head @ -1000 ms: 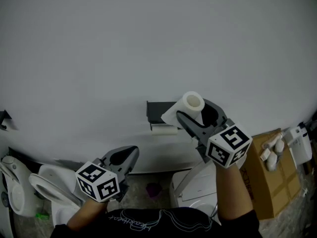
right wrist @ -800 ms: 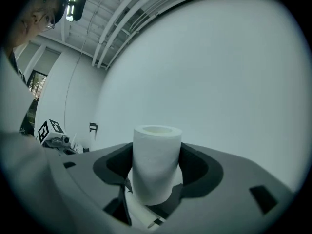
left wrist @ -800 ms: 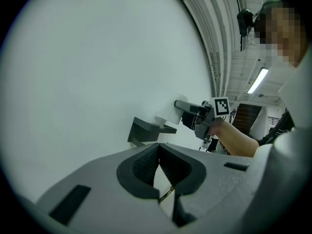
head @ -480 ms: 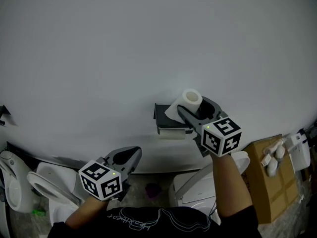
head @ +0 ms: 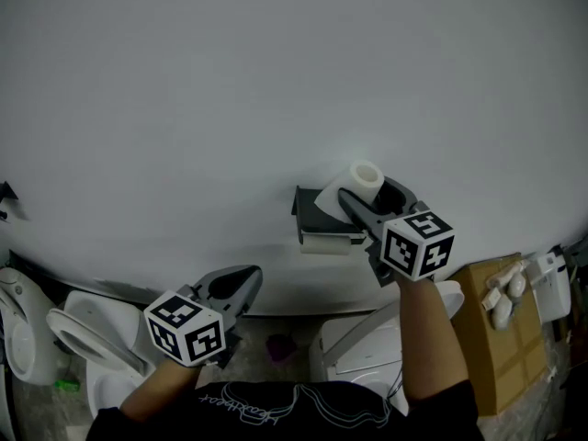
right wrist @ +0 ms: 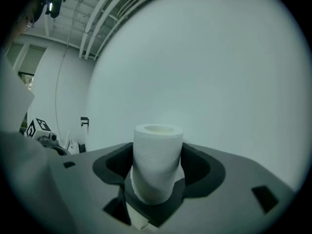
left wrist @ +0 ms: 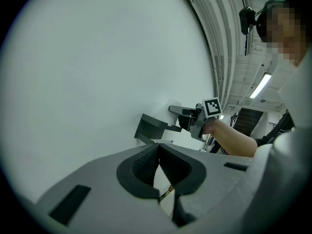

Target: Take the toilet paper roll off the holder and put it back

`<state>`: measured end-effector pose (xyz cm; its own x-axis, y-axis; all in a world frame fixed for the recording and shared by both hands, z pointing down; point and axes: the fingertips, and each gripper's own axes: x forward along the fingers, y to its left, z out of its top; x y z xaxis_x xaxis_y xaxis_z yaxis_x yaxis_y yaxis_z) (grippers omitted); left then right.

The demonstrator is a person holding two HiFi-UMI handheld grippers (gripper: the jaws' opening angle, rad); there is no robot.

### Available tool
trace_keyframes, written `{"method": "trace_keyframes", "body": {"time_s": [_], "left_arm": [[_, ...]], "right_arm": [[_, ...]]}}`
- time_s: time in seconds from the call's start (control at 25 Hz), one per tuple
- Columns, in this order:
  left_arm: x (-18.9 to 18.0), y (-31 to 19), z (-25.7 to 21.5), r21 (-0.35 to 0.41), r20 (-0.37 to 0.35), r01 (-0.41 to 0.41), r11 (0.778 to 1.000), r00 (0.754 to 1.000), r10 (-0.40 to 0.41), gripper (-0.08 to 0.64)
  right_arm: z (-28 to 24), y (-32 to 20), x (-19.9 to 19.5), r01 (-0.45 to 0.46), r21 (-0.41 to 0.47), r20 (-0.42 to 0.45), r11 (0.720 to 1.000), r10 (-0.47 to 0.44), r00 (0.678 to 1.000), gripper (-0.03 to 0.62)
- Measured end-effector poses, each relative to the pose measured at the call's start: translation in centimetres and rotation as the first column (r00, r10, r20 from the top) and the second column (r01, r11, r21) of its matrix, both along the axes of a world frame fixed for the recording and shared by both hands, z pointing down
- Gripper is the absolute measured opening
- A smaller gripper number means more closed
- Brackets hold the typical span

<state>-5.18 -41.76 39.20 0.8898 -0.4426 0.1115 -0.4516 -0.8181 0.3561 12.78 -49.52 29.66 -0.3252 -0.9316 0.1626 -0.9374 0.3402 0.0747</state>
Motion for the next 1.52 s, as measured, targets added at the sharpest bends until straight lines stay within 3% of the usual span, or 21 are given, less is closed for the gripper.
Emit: {"method": "trace_keyframes", "body": {"time_s": [0.24,0.4,0.52,0.76,0.96,1.12,1.28,1.52], "left_arm": [[-0.7,0.9,-0.9,0.024,-0.009,0.011,1.000,1.000,-0.011,0.005],[-1.1,2.2,-1.6,0.037,-0.014,0.027,0.999,1.000,-0.026,0.005],[-1.1,3.5,-2.4,0.051,-0.015,0.038,0.998,0.999,-0.037,0.005],[0.4,8.1,-4.6,0.082,-0.021,0.017,0.997,1.000,-0.015,0.005],[2.2,13.1,-5.8,0.092,-0.030,-0.019,0.996,0.999,0.022,0.005],[3.7,16.9,-5.7,0.077,-0.029,-0.049,0.996,0.998,0.051,0.005],[5.1,20.9,-5.3,0.066,-0.017,-0.078,0.995,0.997,0.079,0.005],[6.6,24.9,-4.9,0.063,-0.022,-0.094,0.994,0.995,0.096,0.005]], "right_arm": [[-1.1,1.5,0.2,-0.010,0.050,0.050,0.999,0.008,0.999,0.382],[-2.2,4.4,0.8,-0.015,0.090,0.061,0.996,0.009,0.998,0.386],[-2.6,7.4,0.9,0.003,0.094,0.077,0.996,-0.010,0.997,0.338],[-1.2,15.0,-0.5,0.080,0.078,0.136,0.994,-0.090,0.987,0.159],[1.6,21.5,-1.8,0.182,0.054,0.261,0.982,-0.189,0.947,0.005],[3.0,26.2,-2.6,0.231,0.070,0.276,0.970,-0.242,0.930,0.005],[2.8,30.9,-2.0,0.252,0.119,0.350,0.960,-0.278,0.894,0.005],[4.3,35.1,-2.1,0.260,0.109,0.318,0.959,-0.281,0.905,0.005]]}}
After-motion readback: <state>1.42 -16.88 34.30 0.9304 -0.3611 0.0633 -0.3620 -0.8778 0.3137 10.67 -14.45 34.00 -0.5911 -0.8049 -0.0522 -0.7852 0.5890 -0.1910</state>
